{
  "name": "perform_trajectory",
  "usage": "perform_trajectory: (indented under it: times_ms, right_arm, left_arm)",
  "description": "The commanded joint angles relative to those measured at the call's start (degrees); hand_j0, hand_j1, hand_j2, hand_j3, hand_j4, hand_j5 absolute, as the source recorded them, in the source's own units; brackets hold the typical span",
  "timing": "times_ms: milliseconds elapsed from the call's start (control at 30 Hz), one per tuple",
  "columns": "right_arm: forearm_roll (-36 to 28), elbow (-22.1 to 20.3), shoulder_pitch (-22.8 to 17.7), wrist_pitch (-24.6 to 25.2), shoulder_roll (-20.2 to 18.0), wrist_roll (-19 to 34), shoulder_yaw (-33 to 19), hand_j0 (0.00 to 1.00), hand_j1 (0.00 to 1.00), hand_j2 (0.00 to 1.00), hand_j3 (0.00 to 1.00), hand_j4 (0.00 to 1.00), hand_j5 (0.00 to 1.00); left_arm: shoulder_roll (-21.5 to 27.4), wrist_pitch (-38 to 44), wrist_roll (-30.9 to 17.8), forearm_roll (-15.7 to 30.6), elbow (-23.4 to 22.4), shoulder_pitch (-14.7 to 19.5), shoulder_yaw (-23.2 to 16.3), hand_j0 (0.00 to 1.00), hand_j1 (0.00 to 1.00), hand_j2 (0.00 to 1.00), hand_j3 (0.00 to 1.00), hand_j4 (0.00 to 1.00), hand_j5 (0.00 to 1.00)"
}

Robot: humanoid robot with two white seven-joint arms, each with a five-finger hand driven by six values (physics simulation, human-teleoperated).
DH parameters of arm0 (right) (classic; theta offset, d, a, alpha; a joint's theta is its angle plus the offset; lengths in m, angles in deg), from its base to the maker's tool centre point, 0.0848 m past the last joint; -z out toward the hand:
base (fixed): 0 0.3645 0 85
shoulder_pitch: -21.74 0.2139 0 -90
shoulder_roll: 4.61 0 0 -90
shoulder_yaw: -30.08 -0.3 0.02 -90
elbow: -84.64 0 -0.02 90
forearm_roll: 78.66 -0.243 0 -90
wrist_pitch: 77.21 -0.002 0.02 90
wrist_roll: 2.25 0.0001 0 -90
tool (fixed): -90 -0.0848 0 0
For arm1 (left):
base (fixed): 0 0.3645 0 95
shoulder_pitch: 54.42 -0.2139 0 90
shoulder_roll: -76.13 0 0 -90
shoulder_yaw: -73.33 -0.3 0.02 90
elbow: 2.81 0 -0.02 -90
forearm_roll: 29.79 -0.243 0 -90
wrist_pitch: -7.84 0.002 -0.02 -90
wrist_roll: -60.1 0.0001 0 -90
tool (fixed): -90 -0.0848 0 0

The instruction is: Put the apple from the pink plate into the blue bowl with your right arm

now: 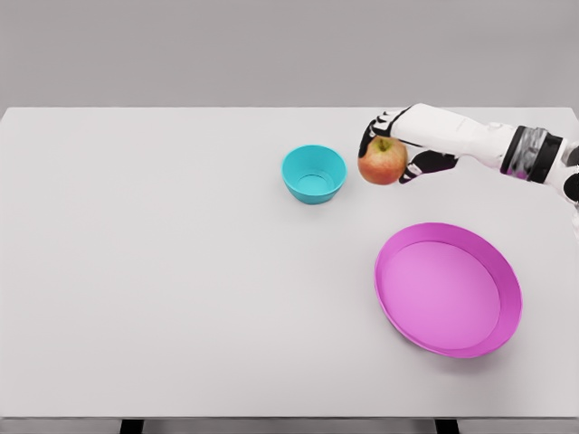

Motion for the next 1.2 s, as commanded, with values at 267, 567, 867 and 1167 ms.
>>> perform_trajectory:
  times_ms: [267,567,867,1167]
  right_arm:
    - [-0.18,6.41,2.29,0.2,5.92,0.06,-0.01,0.39,0.39,0.39,0.39,0.39,0.39]
    - [0.96,9.84,3.61,0.2,8.82,0.06,-0.01,0.39,0.39,0.39,0.39,0.39,0.39]
    - [3.42,12.3,5.01,0.2,11.55,0.06,0.16,0.39,0.39,0.39,0.39,0.39,0.39]
    - [6.06,16.25,6.95,0.2,14.89,0.06,0.34,0.39,0.39,0.39,0.39,0.39,0.39]
  left_arm:
    - [0.0,0.0,-0.01,0.02,0.0,0.0,0.0,1.0,1.0,1.0,1.0,1.0,1.0]
    - [0.0,0.0,-0.01,-0.07,0.0,0.0,0.0,1.0,1.0,1.0,1.0,1.0,1.0]
    - [0.0,0.0,-0.09,-0.07,0.0,0.0,0.0,1.0,1.0,1.0,1.0,1.0,1.0]
    - [0.0,0.0,-0.01,0.02,0.0,0.0,0.0,1.0,1.0,1.0,1.0,1.0,1.0]
